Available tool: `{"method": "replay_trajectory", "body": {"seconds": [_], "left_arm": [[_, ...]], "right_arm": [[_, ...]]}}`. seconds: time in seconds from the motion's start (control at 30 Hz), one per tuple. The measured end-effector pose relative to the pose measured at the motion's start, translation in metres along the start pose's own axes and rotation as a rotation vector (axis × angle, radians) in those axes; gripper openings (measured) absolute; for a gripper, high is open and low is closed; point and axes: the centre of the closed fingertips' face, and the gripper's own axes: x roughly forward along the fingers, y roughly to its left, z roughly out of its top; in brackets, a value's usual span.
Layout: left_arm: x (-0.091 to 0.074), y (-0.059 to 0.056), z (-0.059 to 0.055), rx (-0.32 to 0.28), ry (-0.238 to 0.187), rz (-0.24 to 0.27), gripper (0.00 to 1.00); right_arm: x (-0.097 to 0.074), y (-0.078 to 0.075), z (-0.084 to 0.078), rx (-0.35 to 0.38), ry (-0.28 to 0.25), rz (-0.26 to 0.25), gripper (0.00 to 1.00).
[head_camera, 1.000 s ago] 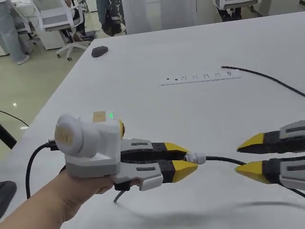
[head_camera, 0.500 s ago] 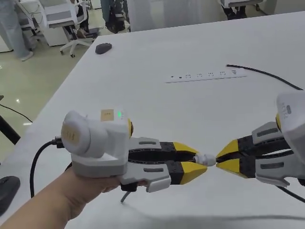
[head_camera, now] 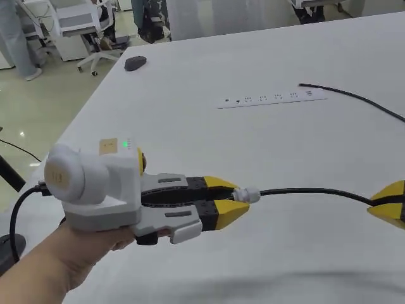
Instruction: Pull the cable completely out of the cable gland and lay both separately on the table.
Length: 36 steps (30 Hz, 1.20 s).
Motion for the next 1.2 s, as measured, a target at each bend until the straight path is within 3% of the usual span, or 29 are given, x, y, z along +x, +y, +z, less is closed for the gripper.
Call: {"method": "replay_trajectory", "body": {"seconds": [0.2,0.53,0.7,0.77,0.87,0.97,1.0,1.07,1.2], "left_arm": [[-0.002,0.002,-0.001,-0.008,-0.009,0.015,0.14],[0.002,0.001,-0.006,-0.007,0.01,0.011,0.14],[0.003,0.004,-0.007,0.021,0.014,0.033,0.14],[0.003,0.004,-0.007,0.018,0.013,0.032,0.14],[0.005,0.005,-0.009,0.016,0.022,0.028,0.14],[0.005,0.003,-0.009,0.008,0.024,0.024,0.14],[0.005,0.003,-0.009,0.006,0.025,0.023,0.14],[0.005,0.001,-0.01,0.009,0.03,0.018,0.14],[0.004,-0.001,-0.01,0.011,0.035,0.014,0.14]], "right_arm": [[0.005,0.0,-0.032,0.037,0.069,-0.014,0.0],[0.014,0.005,-0.036,0.034,0.085,0.004,0.0],[0.016,0.008,-0.032,0.023,0.084,0.007,0.03],[0.017,0.011,-0.024,0.017,0.06,0.014,0.09],[0.024,0.019,-0.001,-0.01,0.005,0.044,0.08],[0.038,0.037,0.041,-0.022,-0.115,0.123,0.09],[0.04,0.039,0.046,-0.026,-0.127,0.128,0.1],[0.05,0.051,0.073,-0.067,-0.177,0.169,0.11],[0.062,0.059,0.098,-0.135,-0.191,0.201,0.1]]}}
